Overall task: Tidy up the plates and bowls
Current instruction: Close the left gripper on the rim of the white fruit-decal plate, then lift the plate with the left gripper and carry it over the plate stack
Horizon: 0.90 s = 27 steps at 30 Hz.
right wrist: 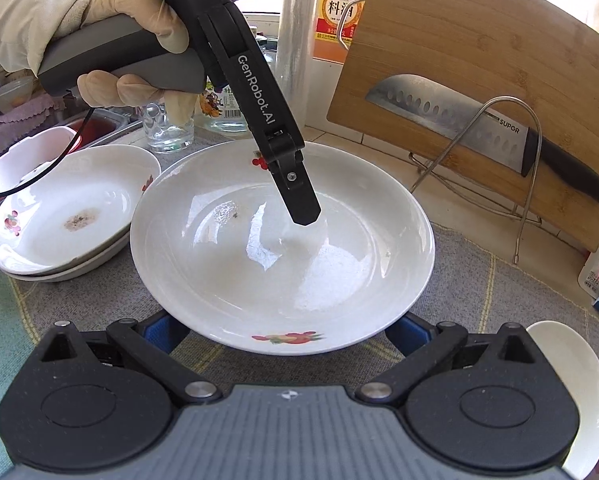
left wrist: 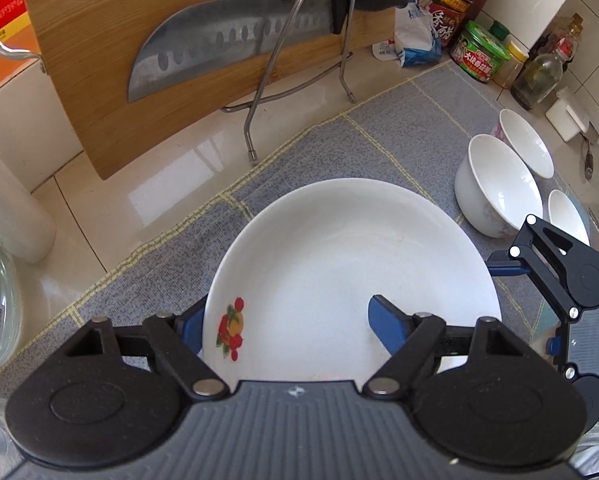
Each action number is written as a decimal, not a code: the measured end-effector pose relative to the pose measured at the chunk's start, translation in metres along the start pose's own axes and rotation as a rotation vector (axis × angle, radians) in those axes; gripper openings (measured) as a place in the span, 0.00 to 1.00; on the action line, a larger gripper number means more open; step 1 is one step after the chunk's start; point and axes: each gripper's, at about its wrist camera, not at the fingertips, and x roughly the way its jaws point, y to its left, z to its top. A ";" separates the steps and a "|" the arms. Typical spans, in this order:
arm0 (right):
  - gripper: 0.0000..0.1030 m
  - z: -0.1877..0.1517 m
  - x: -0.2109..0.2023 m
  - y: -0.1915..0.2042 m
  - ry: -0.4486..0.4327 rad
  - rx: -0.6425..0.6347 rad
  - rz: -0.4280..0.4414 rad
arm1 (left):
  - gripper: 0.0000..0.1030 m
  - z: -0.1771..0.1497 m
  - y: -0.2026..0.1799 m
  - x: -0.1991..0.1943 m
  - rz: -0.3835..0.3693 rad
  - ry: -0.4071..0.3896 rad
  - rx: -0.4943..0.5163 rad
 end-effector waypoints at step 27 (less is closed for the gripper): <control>1.00 0.020 -0.031 0.079 -0.044 -0.123 0.111 | 0.78 -0.095 -0.002 -0.083 0.085 -0.098 -0.121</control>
